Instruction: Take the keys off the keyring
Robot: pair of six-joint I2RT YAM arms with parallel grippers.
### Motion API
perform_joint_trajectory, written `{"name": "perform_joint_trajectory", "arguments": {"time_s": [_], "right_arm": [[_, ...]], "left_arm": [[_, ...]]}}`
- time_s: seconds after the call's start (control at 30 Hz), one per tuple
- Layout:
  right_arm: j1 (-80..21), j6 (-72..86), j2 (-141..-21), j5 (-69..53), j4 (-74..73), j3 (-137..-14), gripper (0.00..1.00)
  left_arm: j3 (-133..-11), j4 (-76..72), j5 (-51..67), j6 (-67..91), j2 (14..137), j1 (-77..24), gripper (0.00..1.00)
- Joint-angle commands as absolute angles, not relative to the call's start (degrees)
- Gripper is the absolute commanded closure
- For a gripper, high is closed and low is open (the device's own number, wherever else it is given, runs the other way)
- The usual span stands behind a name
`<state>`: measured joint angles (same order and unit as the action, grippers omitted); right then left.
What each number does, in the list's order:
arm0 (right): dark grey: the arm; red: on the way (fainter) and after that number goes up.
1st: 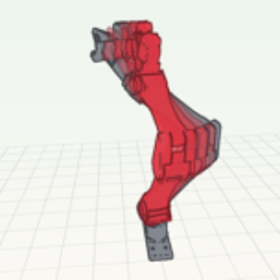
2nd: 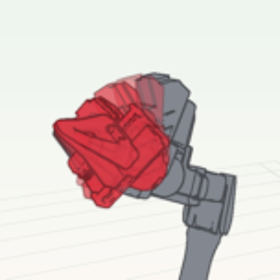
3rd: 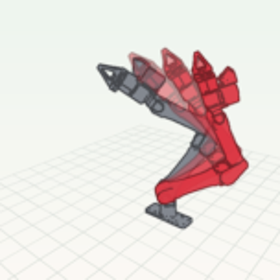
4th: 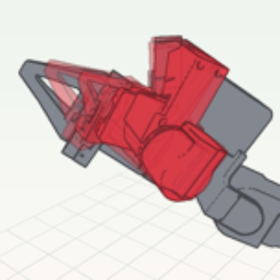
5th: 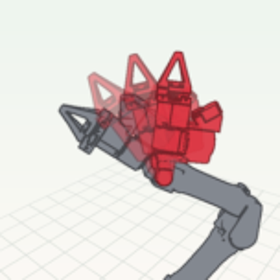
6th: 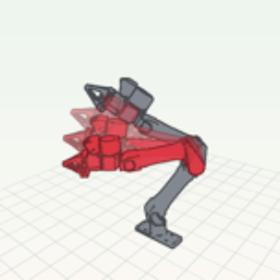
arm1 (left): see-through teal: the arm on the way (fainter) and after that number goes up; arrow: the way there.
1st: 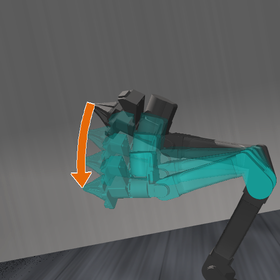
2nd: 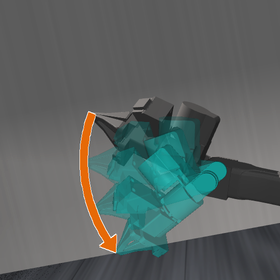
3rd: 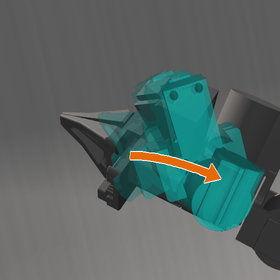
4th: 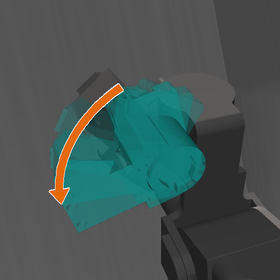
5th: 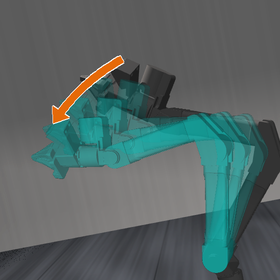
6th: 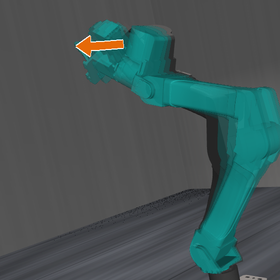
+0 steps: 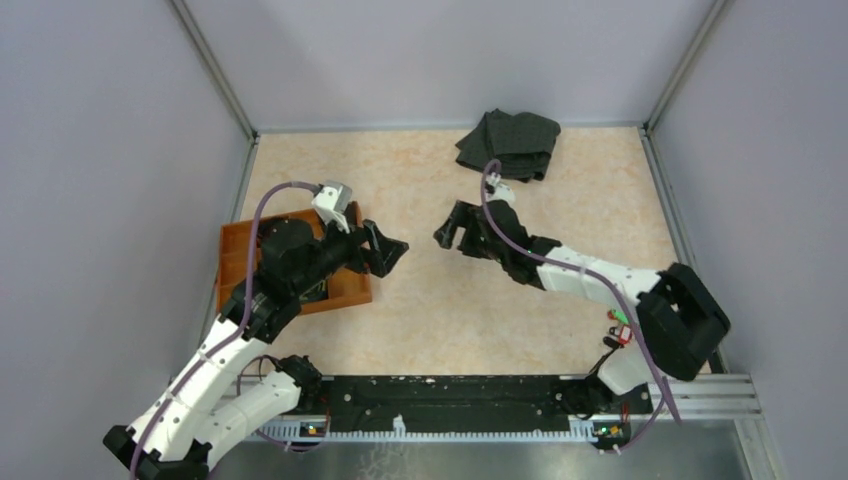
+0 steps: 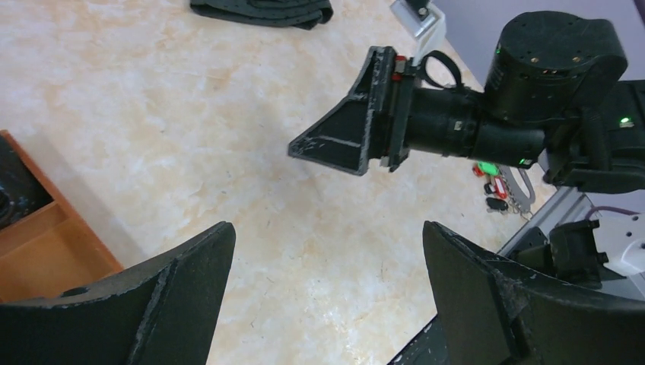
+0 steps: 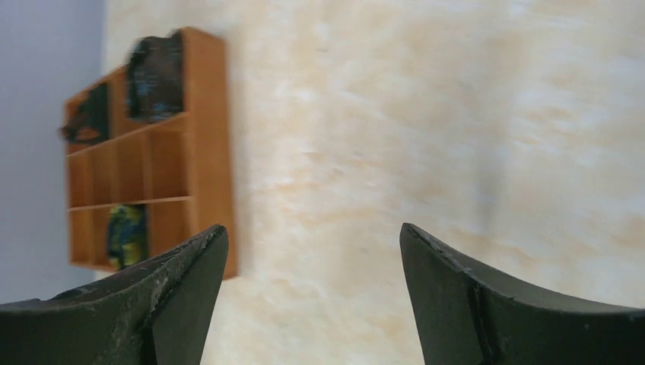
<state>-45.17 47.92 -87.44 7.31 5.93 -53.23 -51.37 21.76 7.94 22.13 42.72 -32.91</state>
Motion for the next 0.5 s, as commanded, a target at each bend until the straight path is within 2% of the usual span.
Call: {"name": "perform_joint_trajectory", "arguments": {"time_s": [0.0, 0.23, 0.3, 0.47], "right_arm": [[-42.8, 47.3, -77.7, 19.5, -6.3, -47.5, 0.15], [-35.0, 49.9, -65.8, 27.8, -18.5, -40.4, 0.04], [-30.3, 49.7, -63.0, 28.2, -20.5, -38.2, 0.01], [-13.6, 47.9, -58.5, 24.7, -22.9, -35.2, 0.01]], "left_arm": [[-48.6, 17.2, 13.4, 22.4, 43.0, -32.6, 0.01], [-46.6, 15.2, 17.6, 22.6, 44.6, -32.7, 0.01], [-46.4, 14.6, 19.4, 22.5, 45.2, -32.6, 0.01], [-46.8, 14.0, 21.6, 21.3, 45.5, -32.7, 0.01]]}}
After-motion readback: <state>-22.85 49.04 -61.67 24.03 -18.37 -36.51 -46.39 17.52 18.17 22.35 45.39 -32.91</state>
